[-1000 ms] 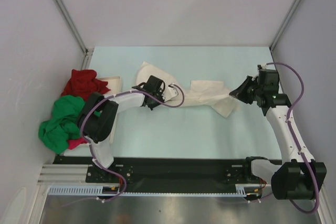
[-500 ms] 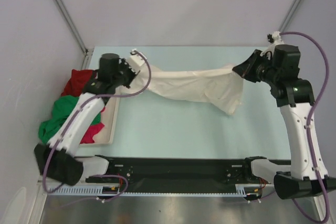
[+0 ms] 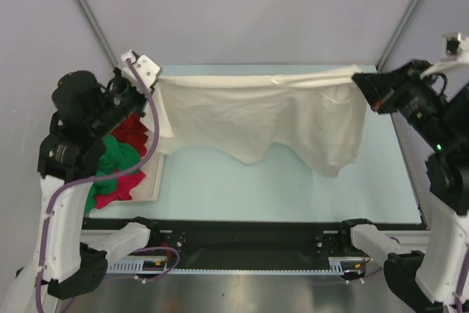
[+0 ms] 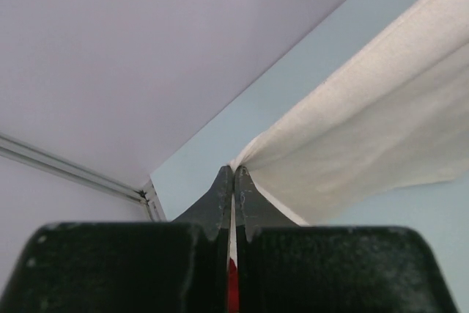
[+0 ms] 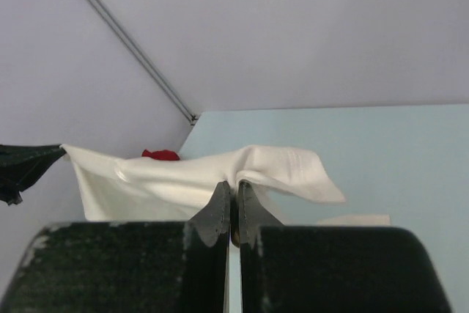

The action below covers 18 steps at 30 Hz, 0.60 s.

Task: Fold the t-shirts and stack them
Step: Flatten the tshirt out

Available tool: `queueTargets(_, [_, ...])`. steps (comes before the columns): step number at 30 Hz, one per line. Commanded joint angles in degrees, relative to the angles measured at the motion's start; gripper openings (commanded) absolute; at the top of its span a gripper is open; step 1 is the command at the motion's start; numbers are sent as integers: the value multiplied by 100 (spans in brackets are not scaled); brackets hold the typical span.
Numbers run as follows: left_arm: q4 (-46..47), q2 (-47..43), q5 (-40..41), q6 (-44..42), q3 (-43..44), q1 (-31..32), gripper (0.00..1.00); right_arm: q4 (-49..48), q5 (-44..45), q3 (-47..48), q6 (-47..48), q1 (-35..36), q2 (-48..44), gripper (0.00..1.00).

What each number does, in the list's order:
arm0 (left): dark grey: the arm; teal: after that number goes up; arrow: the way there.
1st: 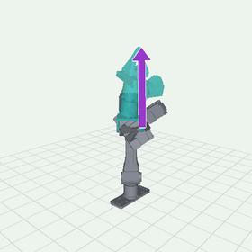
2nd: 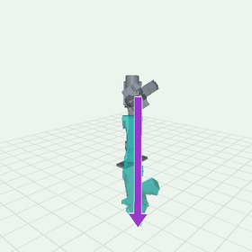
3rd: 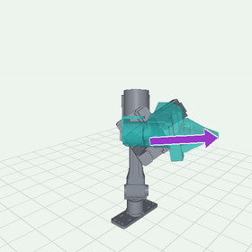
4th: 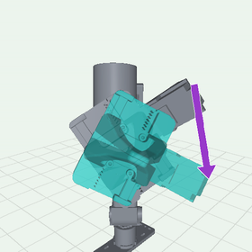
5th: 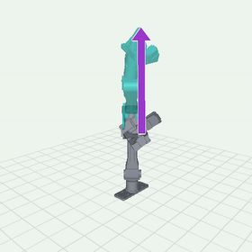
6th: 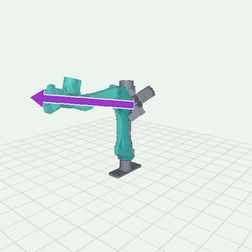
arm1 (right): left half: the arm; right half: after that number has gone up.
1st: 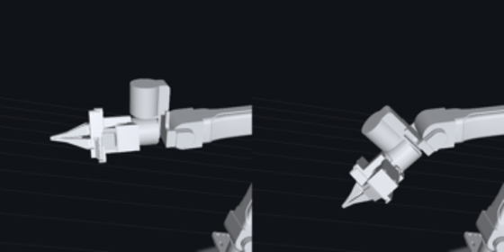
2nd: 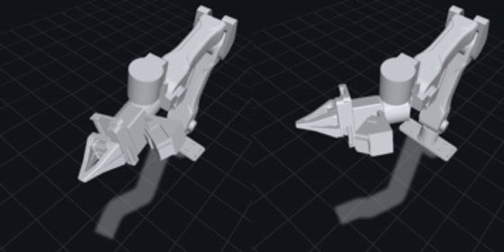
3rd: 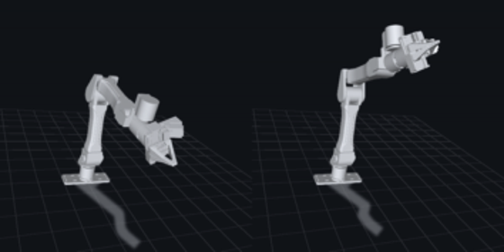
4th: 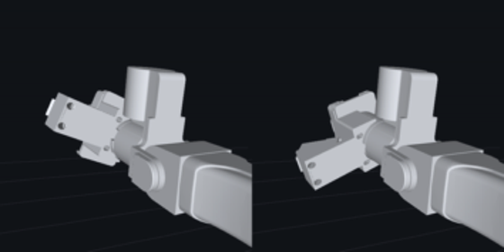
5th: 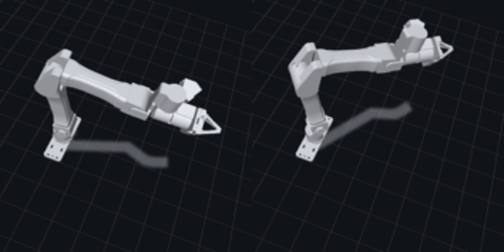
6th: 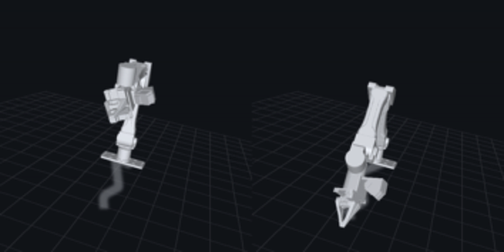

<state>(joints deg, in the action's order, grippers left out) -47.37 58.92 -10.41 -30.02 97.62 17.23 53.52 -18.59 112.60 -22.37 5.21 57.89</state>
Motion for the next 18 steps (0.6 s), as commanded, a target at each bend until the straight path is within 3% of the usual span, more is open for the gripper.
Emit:
queueTargets(1, [77, 795, 593, -92, 46, -133, 0, -1005, -21, -343, -231, -108, 1021, 0])
queueTargets(6, [615, 2427, 751, 40, 756, -273, 0, -2107, -207, 305, -672, -468, 2766, 0])
queueTargets(7, [607, 2736, 760, 66, 1315, -369, 0, -2222, -146, 542, -768, -634, 3041, 0])
queueTargets(9, [397, 3264, 743, 207, 2064, -457, 0, -2144, 39, 1612, -830, -714, 3943, 0])
queueTargets(10, [291, 3832, 708, 242, 2920, -545, 0, -1944, 48, 2043, -865, -749, 4219, 0])
queueTargets(11, [195, 4073, 742, 277, 3381, -563, 0, -1837, 31, 3100, -892, -767, 4570, 0])
queueTargets(14, [-70, 4769, 891, 234, 4851, -572, 0, -1844, -91, 4320, -1276, -907, 5381, 0])
queueTargets(18, [412, 4481, 954, 128, 4479, -572, 0, -2906, -250, 3475, -1657, -1171, 4997, 0])
